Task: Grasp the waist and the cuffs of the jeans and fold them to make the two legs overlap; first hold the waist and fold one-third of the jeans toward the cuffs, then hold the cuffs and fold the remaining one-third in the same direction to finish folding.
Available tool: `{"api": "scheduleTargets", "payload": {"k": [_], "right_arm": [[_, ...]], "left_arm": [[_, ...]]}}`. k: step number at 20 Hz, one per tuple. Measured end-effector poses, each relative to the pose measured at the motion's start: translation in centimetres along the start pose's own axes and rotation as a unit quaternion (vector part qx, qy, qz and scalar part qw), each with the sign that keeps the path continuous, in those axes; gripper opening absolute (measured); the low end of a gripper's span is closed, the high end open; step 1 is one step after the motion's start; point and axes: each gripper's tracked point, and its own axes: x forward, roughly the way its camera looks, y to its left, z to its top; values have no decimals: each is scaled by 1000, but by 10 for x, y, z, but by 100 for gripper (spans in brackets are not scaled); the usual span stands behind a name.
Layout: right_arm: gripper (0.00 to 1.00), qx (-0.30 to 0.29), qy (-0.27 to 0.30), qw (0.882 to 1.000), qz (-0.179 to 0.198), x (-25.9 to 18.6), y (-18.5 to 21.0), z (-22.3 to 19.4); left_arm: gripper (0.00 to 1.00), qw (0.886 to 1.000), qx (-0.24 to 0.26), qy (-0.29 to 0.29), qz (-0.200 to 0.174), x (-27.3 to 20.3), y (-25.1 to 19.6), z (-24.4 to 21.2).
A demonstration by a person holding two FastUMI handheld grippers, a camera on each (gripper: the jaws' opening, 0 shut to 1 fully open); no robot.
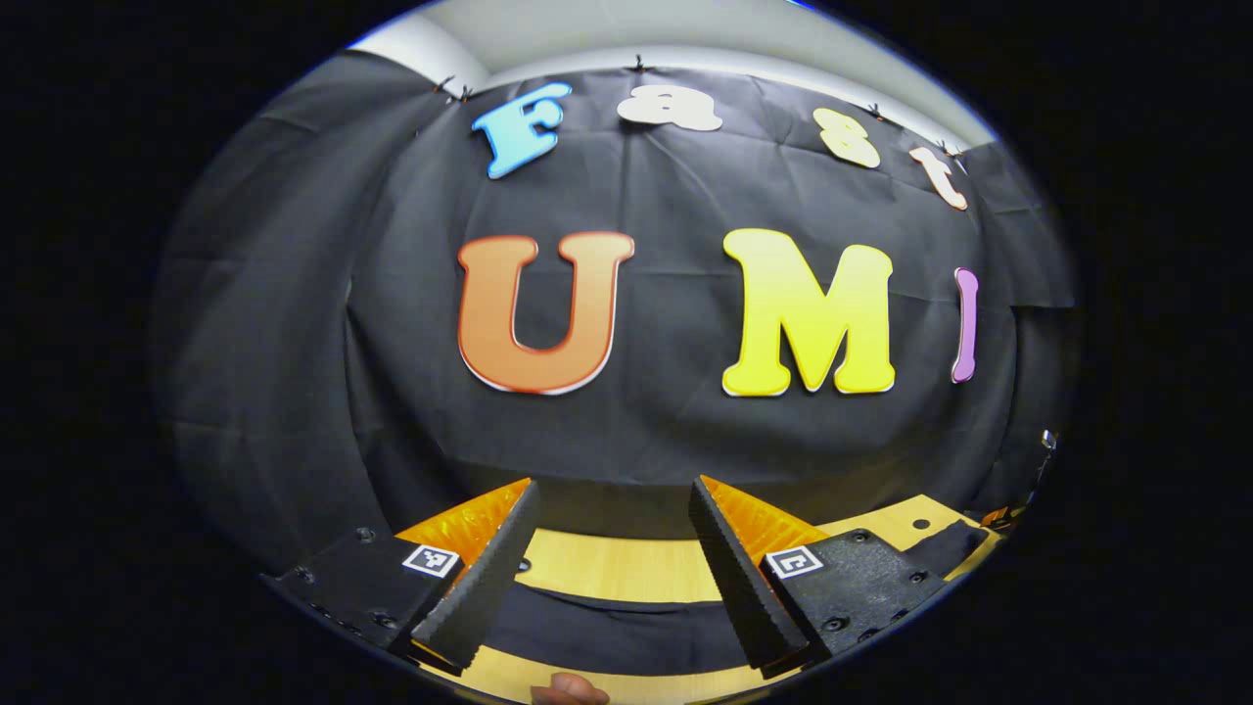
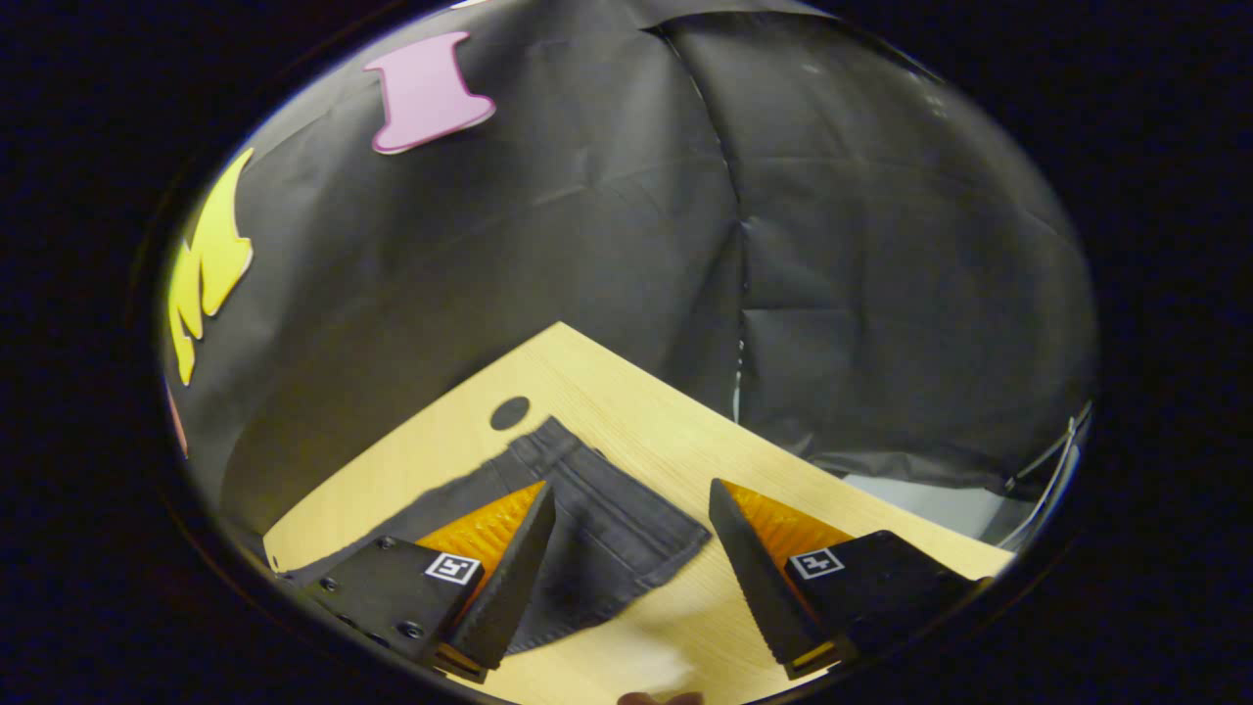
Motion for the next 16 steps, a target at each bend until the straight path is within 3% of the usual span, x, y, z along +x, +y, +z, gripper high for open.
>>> {"api": "scheduleTargets", "payload": {"k": [2, 3, 4, 6, 7, 11, 12, 13, 16], "right_arm": [[98, 13, 25, 1000, 2, 8, -3, -20], [93, 19, 31, 999, 0, 12, -3, -25], [93, 25, 20, 999, 4, 13, -2, -21], [93, 34, 26, 999, 10, 11, 4, -25], [87, 38, 40, 998, 15, 14, 5, -32], [39, 86, 47, 995, 21, 10, 10, -29], [30, 87, 48, 995, 22, 10, 9, -28], [14, 80, 41, 996, 20, 9, 11, -25], [11, 43, 23, 999, 14, 2, 19, -16]], "left_arm": [[97, 1000, 2, -15, 7, -10, -1, 9], [92, 1000, 4, -18, 10, -15, -1, 10], [97, 1000, 5, -18, 15, -22, 2, 11], [98, 1000, -9, -13, 15, -38, 7, 13], [98, 1000, -19, -10, 15, -49, 11, 13], [98, 999, -40, -6, 13, -60, 12, 13], [98, 999, -39, -4, 12, -60, 12, 13], [98, 999, -36, -4, 13, -60, 12, 12], [98, 999, -37, -1, 9, -62, 11, 12]]}}
